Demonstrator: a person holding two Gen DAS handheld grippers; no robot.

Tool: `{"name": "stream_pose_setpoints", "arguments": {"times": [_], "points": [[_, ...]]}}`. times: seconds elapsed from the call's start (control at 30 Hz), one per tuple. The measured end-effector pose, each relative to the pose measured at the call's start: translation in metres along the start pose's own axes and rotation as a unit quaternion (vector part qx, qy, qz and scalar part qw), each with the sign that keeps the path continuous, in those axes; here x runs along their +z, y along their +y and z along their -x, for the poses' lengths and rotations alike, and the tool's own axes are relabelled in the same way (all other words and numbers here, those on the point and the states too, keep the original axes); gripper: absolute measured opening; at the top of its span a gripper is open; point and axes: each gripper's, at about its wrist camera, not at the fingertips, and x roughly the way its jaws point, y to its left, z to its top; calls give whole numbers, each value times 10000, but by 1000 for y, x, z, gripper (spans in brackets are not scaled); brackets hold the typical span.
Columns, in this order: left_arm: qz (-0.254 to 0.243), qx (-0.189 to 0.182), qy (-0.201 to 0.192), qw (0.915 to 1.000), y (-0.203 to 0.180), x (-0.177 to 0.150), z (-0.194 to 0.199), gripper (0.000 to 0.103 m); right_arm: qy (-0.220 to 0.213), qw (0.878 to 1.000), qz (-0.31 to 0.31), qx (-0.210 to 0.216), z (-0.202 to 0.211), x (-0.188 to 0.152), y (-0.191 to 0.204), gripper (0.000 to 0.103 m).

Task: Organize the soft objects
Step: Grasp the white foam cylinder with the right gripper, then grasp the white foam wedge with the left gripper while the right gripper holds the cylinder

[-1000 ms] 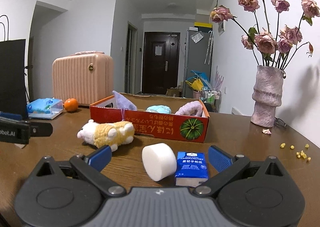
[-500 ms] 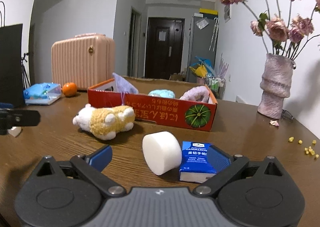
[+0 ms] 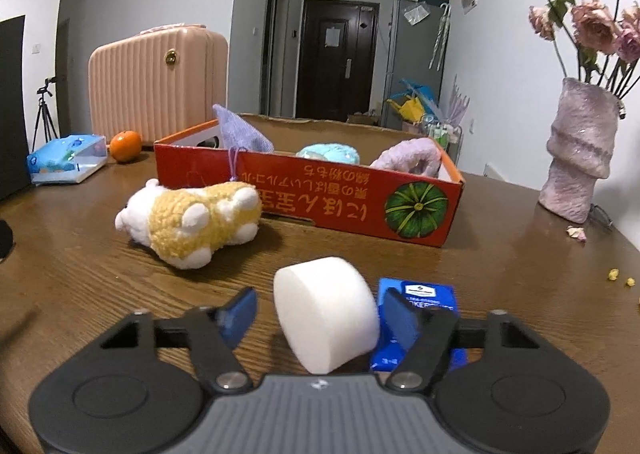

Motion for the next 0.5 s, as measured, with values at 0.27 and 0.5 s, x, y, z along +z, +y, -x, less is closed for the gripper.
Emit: {"name": "stream_pose_setpoints", "arguments": {"times": [0.27, 0.5], "points": [[-2, 41, 13, 10000, 0, 0, -1, 103, 63, 9997, -161, 166, -1, -1, -4, 29], [8, 90, 26, 10000, 1, 0, -2, 103, -187, 9995, -247, 96, 9, -2, -7, 28]]}}
